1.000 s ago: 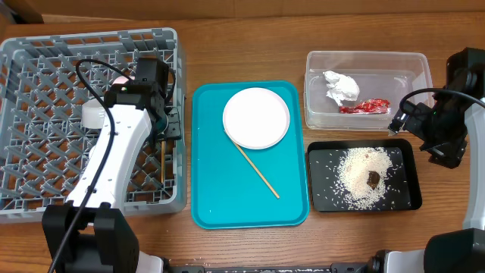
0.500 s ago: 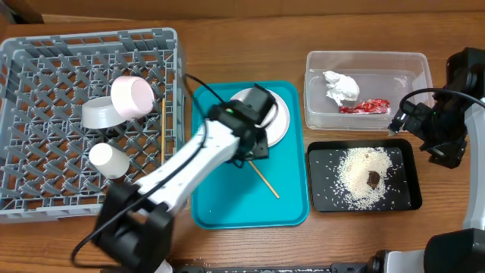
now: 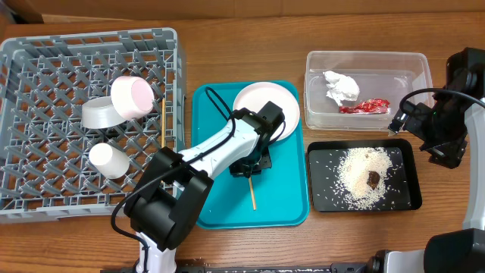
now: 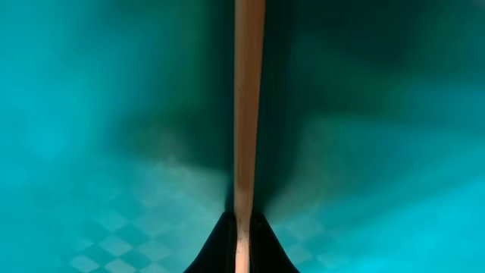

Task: Sort waste into correct bins and load items into the dishwasher
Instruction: 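Grasp the second chopstick with the left gripper and place it in the rack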

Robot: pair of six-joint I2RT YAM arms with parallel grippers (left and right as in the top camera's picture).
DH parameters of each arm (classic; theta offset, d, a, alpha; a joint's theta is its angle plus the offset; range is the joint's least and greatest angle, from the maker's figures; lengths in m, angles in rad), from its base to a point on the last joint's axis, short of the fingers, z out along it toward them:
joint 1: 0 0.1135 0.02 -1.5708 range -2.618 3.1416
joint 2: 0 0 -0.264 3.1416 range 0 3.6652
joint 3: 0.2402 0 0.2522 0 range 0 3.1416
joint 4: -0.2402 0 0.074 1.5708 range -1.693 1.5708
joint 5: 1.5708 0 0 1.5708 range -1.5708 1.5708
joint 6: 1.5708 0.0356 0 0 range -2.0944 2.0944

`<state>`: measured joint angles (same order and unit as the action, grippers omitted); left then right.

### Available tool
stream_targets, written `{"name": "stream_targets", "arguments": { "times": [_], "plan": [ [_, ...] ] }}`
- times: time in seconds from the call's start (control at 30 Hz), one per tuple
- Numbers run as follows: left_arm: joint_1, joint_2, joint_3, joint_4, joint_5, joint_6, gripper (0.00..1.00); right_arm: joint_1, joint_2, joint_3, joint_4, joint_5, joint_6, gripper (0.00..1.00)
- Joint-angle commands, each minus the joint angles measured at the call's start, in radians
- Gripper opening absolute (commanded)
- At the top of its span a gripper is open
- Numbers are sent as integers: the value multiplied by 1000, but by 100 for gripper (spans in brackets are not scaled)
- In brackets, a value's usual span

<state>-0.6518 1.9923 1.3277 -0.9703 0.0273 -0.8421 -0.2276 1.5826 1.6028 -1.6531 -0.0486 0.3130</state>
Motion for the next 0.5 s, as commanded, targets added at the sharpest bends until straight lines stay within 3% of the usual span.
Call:
{"name": "stream_targets", "arguments": {
  "times": [0.0, 0.1, 0.27, 0.47],
  "plan": [
    [33, 17, -2, -40, 0, -27, 4, -2, -29, 15, 1, -6, -6, 100],
    [77, -13, -1, -74, -7, -33, 4, -2, -29, 15, 1, -6, -6, 100],
    [164, -190, 0, -80, -49, 92, 4, -2, -29, 15, 1, -6, -6, 100],
    [389, -490, 23, -113, -148, 421, 4, -2, -29, 15, 1, -6, -6, 100]
  ]
}}
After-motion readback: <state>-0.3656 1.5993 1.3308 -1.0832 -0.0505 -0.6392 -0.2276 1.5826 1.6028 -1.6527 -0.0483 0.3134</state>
